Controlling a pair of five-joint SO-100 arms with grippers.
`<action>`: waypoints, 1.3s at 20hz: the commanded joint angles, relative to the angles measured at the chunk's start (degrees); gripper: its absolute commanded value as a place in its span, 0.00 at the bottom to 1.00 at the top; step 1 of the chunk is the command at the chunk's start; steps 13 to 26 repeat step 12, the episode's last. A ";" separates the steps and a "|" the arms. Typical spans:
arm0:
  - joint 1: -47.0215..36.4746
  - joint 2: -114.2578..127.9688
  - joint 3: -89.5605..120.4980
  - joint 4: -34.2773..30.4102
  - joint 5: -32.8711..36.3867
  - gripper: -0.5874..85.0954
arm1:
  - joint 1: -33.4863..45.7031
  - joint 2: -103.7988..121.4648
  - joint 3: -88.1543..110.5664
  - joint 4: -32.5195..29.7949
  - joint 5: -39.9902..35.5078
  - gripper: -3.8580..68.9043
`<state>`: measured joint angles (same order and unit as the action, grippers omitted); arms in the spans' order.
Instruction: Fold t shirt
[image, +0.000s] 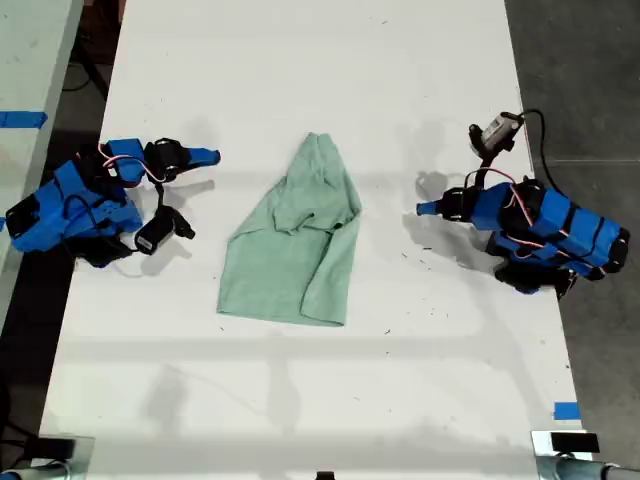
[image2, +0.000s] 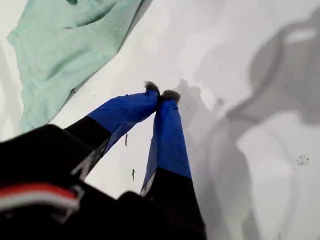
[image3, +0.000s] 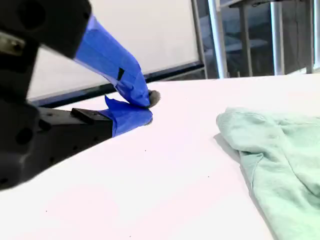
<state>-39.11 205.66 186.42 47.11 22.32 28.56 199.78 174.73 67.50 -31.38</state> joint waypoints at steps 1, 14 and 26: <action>0.18 0.44 2.37 -0.44 -0.26 0.00 | 0.53 0.79 3.16 0.09 0.18 0.08; 0.70 0.44 2.37 -0.35 -0.44 0.00 | 0.53 0.79 3.16 0.26 0.88 0.08; 0.70 0.44 2.37 -0.35 -0.44 0.00 | 0.53 0.79 3.16 0.26 0.88 0.08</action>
